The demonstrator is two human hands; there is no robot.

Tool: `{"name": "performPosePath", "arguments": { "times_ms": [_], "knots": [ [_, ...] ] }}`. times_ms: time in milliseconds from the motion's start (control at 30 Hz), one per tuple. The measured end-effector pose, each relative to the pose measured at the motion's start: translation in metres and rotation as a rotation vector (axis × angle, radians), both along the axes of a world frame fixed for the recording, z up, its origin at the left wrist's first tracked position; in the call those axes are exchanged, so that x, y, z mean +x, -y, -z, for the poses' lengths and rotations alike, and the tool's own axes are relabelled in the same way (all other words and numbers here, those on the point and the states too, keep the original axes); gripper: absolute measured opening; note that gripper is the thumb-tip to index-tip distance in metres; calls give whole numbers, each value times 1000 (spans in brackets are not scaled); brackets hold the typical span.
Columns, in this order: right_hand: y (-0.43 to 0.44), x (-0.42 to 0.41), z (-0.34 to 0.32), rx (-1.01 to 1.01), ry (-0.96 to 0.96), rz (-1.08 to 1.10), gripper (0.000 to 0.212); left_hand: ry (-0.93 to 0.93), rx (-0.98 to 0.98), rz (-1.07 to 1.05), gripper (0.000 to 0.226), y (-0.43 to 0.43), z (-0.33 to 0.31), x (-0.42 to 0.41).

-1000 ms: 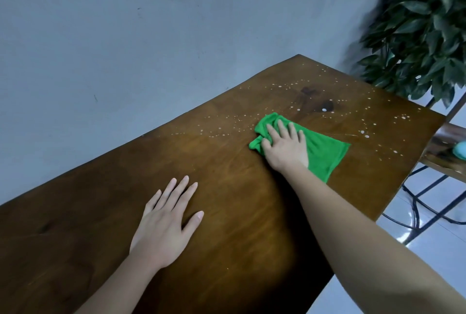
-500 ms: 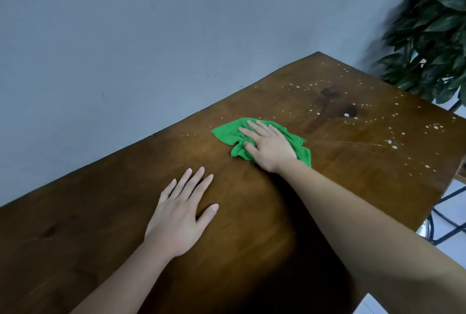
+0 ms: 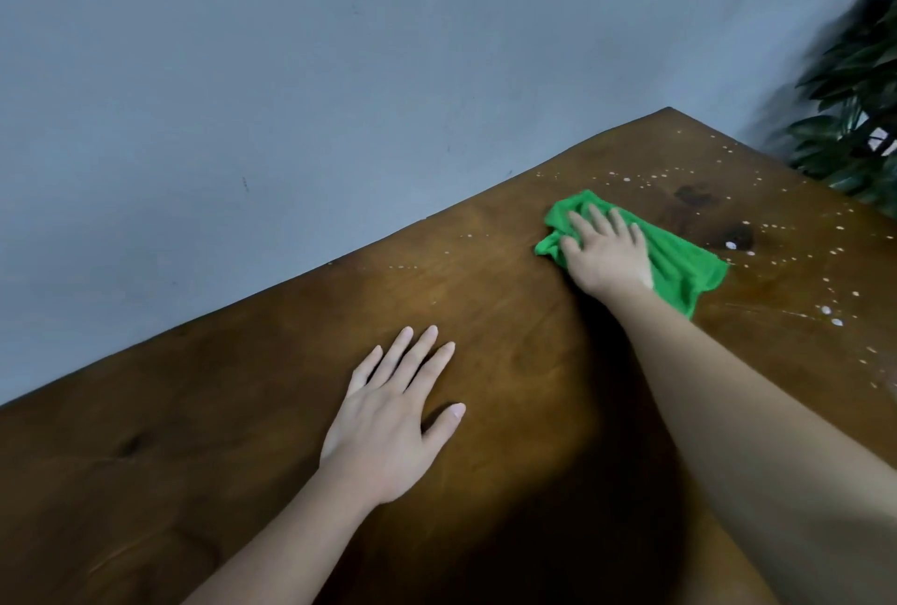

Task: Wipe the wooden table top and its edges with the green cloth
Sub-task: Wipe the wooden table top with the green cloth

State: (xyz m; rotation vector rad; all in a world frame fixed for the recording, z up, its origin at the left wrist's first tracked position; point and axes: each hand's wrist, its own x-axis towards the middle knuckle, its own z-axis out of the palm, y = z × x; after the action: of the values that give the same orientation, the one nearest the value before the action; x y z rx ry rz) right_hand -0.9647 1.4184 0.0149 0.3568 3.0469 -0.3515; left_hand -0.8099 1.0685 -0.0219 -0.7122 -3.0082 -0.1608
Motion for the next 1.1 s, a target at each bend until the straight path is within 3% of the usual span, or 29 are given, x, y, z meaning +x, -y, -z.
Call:
{"name": "performPosePath", "arguments": {
  "times_ms": [267, 467, 600, 933, 1100],
  "knots": [
    [190, -6, -2, -29, -7, -619, 63, 9, 7, 0, 74, 0, -2, 1],
    [193, -20, -6, -74, -18, -773, 59, 12, 9, 2, 75, 0, -4, 0],
    [140, -37, -11, -88, -28, -615, 59, 2, 11, 3, 74, 0, -4, 2],
    [-68, -15, -7, -54, -24, 70, 65, 11, -3, -7, 75, -1, -4, 0],
    [-76, 23, -3, -24, -18, 125, 67, 31, -23, -22, 77, -2, -8, -1]
  ]
}}
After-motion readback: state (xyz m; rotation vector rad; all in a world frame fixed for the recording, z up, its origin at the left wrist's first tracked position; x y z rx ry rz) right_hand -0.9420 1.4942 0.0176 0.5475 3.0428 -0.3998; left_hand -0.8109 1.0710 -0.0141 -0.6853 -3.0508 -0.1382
